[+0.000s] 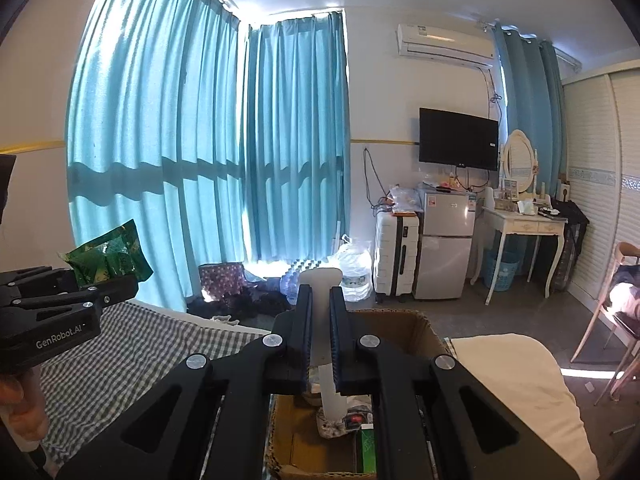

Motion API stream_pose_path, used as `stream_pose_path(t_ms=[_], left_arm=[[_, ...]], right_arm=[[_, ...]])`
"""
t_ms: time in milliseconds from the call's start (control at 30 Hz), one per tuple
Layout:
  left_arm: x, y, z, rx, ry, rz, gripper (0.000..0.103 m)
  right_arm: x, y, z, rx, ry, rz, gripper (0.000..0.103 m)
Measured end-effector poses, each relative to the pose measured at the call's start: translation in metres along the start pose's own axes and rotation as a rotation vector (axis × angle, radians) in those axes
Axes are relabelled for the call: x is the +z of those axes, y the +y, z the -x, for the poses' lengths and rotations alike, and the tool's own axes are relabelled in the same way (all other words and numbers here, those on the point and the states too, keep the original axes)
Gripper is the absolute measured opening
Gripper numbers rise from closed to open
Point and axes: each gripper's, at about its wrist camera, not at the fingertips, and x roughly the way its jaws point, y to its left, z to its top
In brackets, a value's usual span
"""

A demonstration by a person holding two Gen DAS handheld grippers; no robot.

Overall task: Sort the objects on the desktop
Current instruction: 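Carry green snack bag with left tool while right tool carries foam tube over box, then open left tool to drop snack bag in box while right tool releases foam tube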

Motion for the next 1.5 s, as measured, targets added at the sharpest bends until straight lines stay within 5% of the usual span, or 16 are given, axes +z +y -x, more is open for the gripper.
stream_pose_path(t_ms=[733, 1267, 1433, 1500], left_arm=[[-0.007, -0.089, -0.082, -0.139, 0.091, -0.051, 0.036], [-0.038, -0.130, -0.169, -0.223, 0.241, -0.101, 0.037], [-0.042, -0.129, -0.182, -0.222, 0.274, -0.099, 0.063], [-0.041, -0.125, -0.181, -0.222, 0.270, -0.086, 0.066]], right_arm=[[-0.028, -0.077, -0.035, -0.078, 0.096, -0.088, 0.008], [-0.083, -0.088, -0.104, -0.170, 0.312, -0.075, 0.018], [-0.082, -0.089, -0.104, -0.209, 0.296, -0.073, 0.021], [-0.080, -0.088, -0.101, -0.225, 0.283, -0.054, 0.021]])
